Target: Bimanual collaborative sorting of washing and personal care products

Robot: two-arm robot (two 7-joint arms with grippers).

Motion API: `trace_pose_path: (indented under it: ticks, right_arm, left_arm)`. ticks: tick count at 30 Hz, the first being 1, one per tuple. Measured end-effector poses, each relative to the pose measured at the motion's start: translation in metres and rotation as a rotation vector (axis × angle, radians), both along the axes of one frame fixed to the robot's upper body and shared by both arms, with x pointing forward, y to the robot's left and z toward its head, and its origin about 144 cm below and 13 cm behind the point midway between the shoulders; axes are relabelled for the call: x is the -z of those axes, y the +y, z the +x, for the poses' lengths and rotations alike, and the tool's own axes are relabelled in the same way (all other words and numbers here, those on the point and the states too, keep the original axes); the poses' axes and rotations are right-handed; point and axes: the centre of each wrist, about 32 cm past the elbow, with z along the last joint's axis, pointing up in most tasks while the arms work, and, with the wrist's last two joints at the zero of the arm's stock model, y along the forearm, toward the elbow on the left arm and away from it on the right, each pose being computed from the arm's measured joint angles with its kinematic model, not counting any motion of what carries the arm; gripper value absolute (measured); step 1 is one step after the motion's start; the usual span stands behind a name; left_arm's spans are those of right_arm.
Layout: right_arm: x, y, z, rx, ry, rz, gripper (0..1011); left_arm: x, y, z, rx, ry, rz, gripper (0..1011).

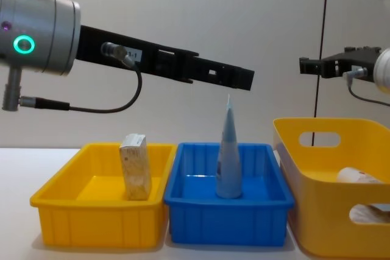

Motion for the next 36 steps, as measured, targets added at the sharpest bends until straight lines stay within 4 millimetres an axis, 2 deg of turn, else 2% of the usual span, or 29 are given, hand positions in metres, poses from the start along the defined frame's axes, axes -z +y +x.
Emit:
trace_pose_path:
  ticks: [13, 26, 36]
  right_arm:
    - [-0.001, -0.026, -0.029, -0.168, 0.029, 0.020, 1004]
    - [0.002, -0.060, -0.069, -0.378, 0.093, 0.047, 1003]
    - [0.000, -0.076, -0.094, -0.511, 0.134, 0.064, 1003]
  left_arm:
    - [0.000, 0.000, 0.000, 0.000, 0.000, 0.000, 1001]
    - [0.000, 0.000, 0.000, 0.000, 0.000, 0.000, 1001]
    - [0.000, 0.000, 0.000, 0.000, 0.000, 0.000, 1001]
